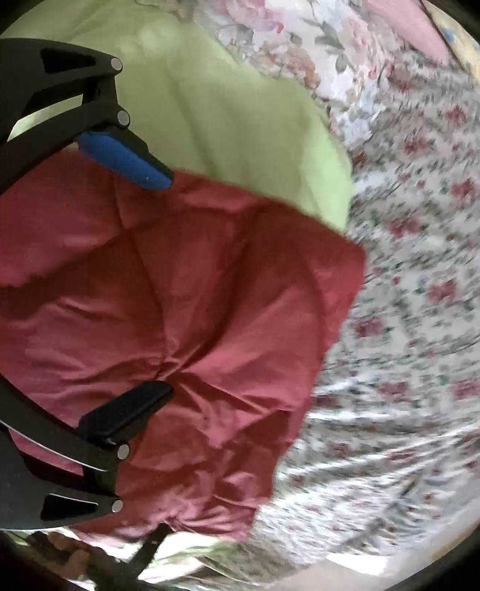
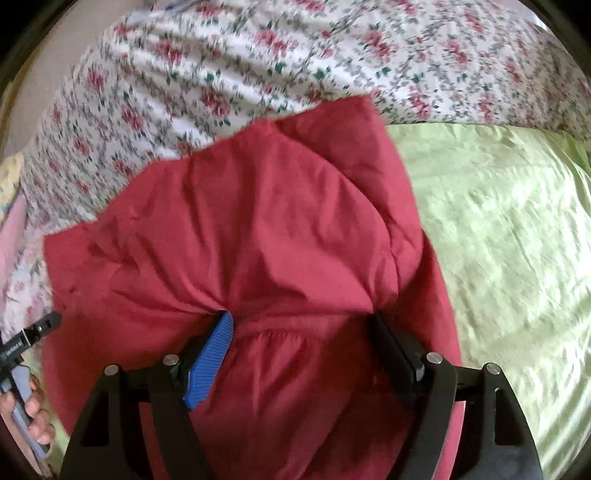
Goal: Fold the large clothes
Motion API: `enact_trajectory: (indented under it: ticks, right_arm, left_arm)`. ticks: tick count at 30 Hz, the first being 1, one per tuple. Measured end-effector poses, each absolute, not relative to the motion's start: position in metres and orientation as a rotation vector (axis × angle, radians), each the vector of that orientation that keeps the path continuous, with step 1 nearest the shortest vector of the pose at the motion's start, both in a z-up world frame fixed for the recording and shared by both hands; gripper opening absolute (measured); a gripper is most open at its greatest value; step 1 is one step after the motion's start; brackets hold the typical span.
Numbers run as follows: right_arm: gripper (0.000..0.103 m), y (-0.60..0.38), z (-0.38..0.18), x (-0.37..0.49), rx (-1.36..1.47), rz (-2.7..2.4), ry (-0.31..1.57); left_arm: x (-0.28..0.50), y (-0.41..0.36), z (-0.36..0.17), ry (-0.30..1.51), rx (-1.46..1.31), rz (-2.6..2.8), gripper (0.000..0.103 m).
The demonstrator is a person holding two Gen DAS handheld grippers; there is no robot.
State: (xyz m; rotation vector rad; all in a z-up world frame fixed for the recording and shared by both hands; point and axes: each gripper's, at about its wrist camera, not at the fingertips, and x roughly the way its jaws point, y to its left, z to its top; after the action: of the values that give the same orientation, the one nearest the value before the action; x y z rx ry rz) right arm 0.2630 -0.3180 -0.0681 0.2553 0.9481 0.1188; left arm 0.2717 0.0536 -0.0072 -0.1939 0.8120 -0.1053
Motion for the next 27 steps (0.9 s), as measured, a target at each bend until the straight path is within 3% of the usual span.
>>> enact_trajectory:
  ticks: [10,16,19,27]
  right_arm:
    - [0.086,-0.37,-0.061,0.209,0.418,0.067,0.842]
    - [0.087,-0.394,-0.097,0.227,0.529,0.092,0.949]
    - [0.092,-0.407,-0.119,0.235,0.664,0.139,1.002]
    - [0.096,-0.393,-0.132,0.245,0.712,0.259,1.031]
  left_arm:
    - [0.28,0.123,-0.034,0.834,-0.493,-0.217,0.103]
    - [0.293,0.108,-0.061,0.949,-0.511,-0.309,0.103]
    - [0.298,0.104,-0.076,0.996,-0.59,-0.379,0.103]
    - [0.296,0.1,-0.082,0.986,-0.628,-0.428,0.103]
